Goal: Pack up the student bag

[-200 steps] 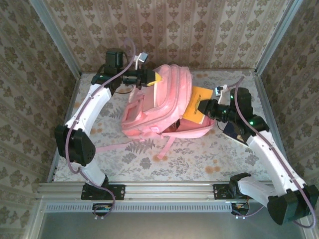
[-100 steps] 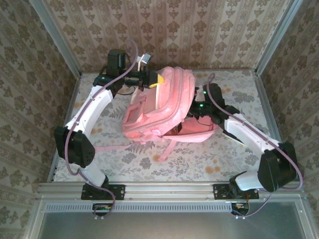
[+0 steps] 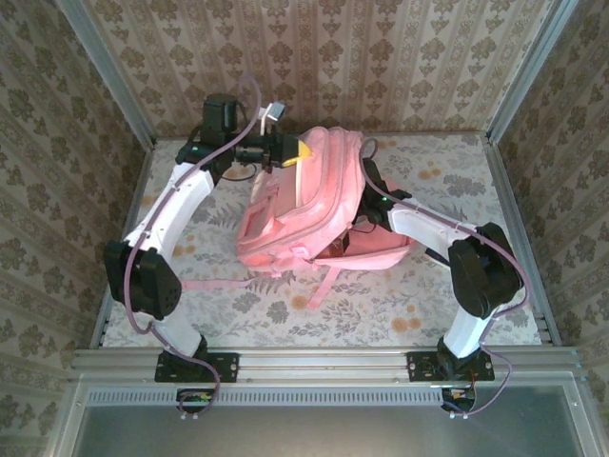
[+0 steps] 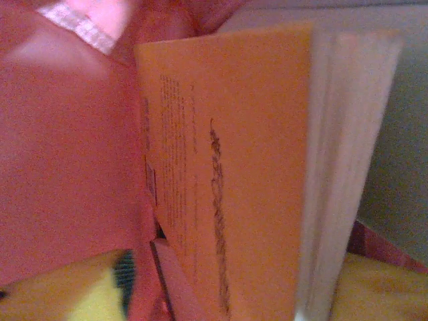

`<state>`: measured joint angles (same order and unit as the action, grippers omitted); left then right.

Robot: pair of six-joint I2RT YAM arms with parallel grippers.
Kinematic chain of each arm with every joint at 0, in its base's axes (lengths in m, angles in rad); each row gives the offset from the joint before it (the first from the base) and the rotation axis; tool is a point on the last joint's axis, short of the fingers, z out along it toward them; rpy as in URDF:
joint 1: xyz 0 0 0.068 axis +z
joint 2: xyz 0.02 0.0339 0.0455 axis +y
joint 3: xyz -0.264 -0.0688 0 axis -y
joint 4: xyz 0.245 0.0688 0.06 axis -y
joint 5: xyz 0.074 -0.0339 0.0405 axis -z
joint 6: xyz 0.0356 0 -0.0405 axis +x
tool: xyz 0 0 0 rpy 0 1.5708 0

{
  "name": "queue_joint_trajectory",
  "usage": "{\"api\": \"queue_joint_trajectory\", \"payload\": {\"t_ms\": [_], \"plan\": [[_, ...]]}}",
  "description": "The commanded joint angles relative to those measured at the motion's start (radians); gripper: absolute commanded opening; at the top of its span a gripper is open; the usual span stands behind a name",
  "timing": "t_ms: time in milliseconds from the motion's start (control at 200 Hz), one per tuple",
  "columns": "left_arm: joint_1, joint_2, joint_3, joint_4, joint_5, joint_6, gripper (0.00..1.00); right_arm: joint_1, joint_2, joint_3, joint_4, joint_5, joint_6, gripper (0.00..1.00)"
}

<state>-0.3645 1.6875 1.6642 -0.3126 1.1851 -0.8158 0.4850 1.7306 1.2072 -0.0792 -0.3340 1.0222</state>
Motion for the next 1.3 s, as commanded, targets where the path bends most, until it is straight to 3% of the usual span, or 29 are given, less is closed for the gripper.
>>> {"api": "queue_joint_trajectory", "payload": {"t_ms": [0, 130, 375, 485, 555, 610, 695, 805, 935, 1055, 1180, 1295], "plan": [[0.043, -0.067, 0.025, 0.124, 0.033, 0.022, 0.00, 0.004, -0.089, 0.010, -0.006, 0.038, -0.097, 0.83], [0.082, -0.064, 0.003, 0.094, -0.021, 0.028, 0.00, -0.010, -0.174, -0.017, -0.051, 0.030, -0.174, 0.92], [0.113, -0.058, 0.022, -0.149, -0.218, 0.170, 0.00, -0.058, -0.313, -0.056, -0.209, 0.138, -0.270, 0.91], [0.086, -0.046, 0.052, -0.308, -0.389, 0.289, 0.00, -0.077, -0.367, -0.049, -0.332, 0.245, -0.339, 0.90], [0.060, -0.037, 0.027, -0.311, -0.452, 0.299, 0.00, -0.093, -0.403, -0.054, -0.422, 0.409, -0.349, 0.90], [0.041, -0.020, 0.003, -0.291, -0.483, 0.287, 0.00, -0.133, -0.429, -0.077, -0.467, 0.508, -0.326, 0.91], [0.012, 0.024, 0.002, -0.300, -0.533, 0.313, 0.00, -0.231, -0.461, -0.122, -0.502, 0.538, -0.297, 0.91], [-0.020, 0.085, 0.052, -0.374, -0.699, 0.380, 0.00, -0.352, -0.476, -0.164, -0.541, 0.600, -0.251, 0.93], [-0.065, 0.105, 0.080, -0.363, -0.746, 0.406, 0.14, -0.490, -0.471, -0.215, -0.560, 0.645, -0.198, 0.95], [-0.132, 0.111, 0.105, -0.387, -0.799, 0.444, 0.42, -0.620, -0.433, -0.227, -0.544, 0.629, -0.209, 0.95], [-0.137, 0.063, 0.014, -0.297, -0.762, 0.402, 0.53, -0.699, -0.303, -0.134, -0.544, 0.634, -0.342, 0.96], [-0.137, 0.028, -0.025, -0.263, -0.745, 0.387, 0.57, -0.747, -0.148, -0.047, -0.539, 0.549, -0.471, 0.96]]}}
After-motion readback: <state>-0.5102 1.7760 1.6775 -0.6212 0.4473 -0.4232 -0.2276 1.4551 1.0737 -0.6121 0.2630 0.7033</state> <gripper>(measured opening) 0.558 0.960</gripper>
